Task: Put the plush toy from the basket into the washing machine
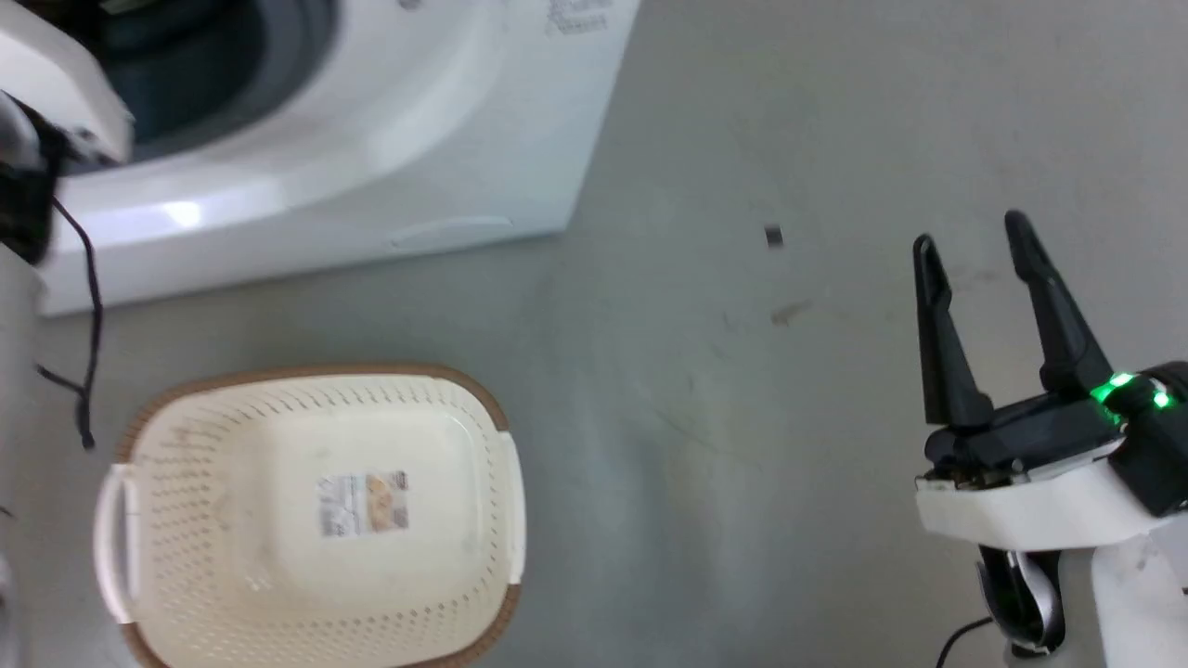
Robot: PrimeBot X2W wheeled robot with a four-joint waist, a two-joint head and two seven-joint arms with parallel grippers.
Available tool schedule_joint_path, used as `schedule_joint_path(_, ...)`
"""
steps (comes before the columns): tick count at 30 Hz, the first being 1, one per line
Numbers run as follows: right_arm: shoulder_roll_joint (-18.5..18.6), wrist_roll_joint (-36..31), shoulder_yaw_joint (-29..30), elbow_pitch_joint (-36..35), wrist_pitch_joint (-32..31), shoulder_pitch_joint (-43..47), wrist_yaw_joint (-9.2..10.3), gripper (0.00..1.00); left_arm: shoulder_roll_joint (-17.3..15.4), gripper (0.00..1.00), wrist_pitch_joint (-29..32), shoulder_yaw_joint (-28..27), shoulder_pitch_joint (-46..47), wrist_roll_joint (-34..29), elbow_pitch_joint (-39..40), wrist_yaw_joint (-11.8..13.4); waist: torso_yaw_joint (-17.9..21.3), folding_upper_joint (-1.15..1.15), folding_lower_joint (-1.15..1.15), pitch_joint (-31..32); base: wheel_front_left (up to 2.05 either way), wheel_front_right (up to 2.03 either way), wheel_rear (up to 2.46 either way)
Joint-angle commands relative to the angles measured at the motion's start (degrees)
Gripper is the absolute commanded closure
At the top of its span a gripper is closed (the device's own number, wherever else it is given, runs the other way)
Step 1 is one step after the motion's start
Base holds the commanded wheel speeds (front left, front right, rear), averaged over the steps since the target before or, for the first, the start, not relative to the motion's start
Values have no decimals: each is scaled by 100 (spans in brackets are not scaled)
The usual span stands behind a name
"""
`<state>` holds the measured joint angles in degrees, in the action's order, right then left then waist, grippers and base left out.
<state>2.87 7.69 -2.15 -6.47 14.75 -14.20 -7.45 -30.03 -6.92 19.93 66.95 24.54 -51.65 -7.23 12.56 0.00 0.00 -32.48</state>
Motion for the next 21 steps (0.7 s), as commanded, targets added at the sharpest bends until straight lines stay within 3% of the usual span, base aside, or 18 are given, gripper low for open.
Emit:
schedule_joint_path(1,0,-58,4,17,25,87,-3,0,43,0,-99,49,-143,54,56,-25,-358,0,0,570,0,0,0)
schedule_joint_path(9,0,-340,161,154,25,552,-3,0,498,0,-696,286,-1374,318,601,35,-888,0,0,1676,0,0,0)
schedule_joint_path(14,0,-375,208,196,25,922,-3,0,739,0,-791,208,-2440,375,1440,343,-1150,0,0,2148,0,0,0)
schedule_joint_path(21,0,-396,218,222,25,1262,-3,0,830,0,-806,-162,-4151,361,3047,911,-1273,0,0,2553,0,0,0)
